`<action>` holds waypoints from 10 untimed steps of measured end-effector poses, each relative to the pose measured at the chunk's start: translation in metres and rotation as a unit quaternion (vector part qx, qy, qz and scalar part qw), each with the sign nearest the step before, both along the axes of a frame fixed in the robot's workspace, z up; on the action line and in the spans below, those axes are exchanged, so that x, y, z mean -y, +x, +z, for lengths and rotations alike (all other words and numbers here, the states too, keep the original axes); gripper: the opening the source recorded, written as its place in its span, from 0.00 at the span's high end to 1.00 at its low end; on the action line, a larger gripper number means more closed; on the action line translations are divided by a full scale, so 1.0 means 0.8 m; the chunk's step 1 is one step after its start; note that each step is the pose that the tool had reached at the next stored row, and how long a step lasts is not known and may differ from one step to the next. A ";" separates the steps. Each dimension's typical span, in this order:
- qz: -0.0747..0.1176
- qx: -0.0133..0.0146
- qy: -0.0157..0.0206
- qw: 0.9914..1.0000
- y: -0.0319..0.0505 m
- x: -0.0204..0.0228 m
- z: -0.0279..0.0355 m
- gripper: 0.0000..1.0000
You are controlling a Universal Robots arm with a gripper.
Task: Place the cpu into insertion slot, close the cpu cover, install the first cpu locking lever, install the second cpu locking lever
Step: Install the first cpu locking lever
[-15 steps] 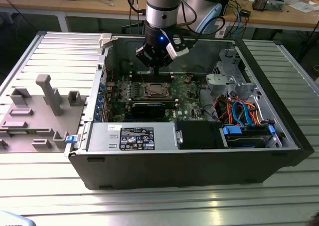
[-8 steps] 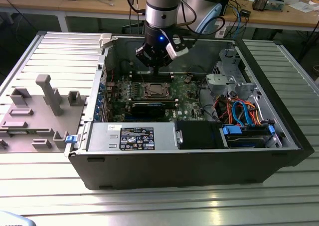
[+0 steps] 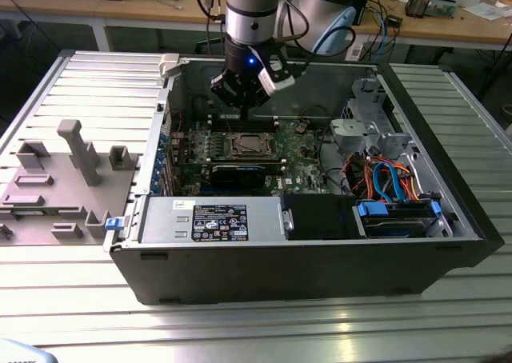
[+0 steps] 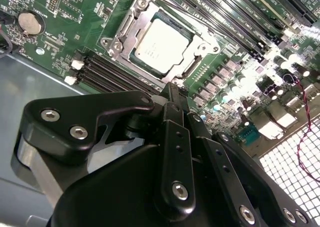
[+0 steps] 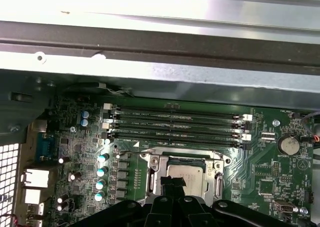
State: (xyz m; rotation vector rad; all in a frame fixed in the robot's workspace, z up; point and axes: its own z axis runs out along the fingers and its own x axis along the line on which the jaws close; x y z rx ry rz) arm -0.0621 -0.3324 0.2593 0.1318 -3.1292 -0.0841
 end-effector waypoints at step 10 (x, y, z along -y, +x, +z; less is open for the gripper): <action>0.000 0.000 0.000 1.000 -0.007 0.0000 0.0000 0.89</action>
